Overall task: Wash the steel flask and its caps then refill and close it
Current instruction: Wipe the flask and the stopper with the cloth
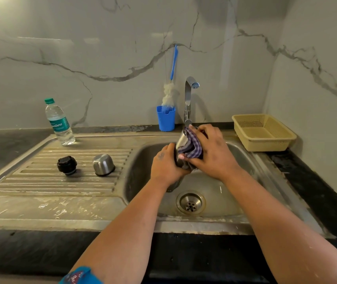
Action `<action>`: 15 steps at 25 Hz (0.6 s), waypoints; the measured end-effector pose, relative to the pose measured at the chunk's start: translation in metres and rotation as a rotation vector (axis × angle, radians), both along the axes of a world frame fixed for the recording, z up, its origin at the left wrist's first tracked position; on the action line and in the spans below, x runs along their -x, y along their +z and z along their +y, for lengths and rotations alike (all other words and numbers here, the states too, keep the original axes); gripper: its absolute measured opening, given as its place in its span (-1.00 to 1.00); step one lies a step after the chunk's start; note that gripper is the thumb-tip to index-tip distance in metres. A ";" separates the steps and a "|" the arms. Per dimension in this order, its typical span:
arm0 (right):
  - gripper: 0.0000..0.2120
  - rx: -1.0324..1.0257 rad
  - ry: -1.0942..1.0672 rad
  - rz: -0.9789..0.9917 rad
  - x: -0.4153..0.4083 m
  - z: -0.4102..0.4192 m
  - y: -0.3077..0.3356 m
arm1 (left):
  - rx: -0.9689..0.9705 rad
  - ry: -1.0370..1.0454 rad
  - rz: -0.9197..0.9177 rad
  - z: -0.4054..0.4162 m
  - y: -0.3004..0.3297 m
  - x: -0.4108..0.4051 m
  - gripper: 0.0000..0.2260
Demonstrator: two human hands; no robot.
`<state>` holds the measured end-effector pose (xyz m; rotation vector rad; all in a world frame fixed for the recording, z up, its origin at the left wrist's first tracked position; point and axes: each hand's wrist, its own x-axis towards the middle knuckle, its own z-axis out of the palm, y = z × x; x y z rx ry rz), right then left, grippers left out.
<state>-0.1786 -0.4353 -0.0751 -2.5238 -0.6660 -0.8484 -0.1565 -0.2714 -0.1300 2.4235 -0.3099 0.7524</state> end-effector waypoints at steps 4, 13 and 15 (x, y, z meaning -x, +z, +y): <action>-0.20 -0.228 0.036 0.116 -0.005 -0.009 0.000 | -0.164 -0.012 -0.066 -0.002 0.004 -0.001 -0.42; -0.71 -0.343 0.103 0.118 -0.002 -0.008 0.007 | 0.075 0.132 0.043 0.011 0.011 -0.002 -0.45; -0.76 -0.731 0.019 0.537 -0.009 -0.023 0.002 | 0.450 0.132 0.182 0.015 0.013 0.000 -0.45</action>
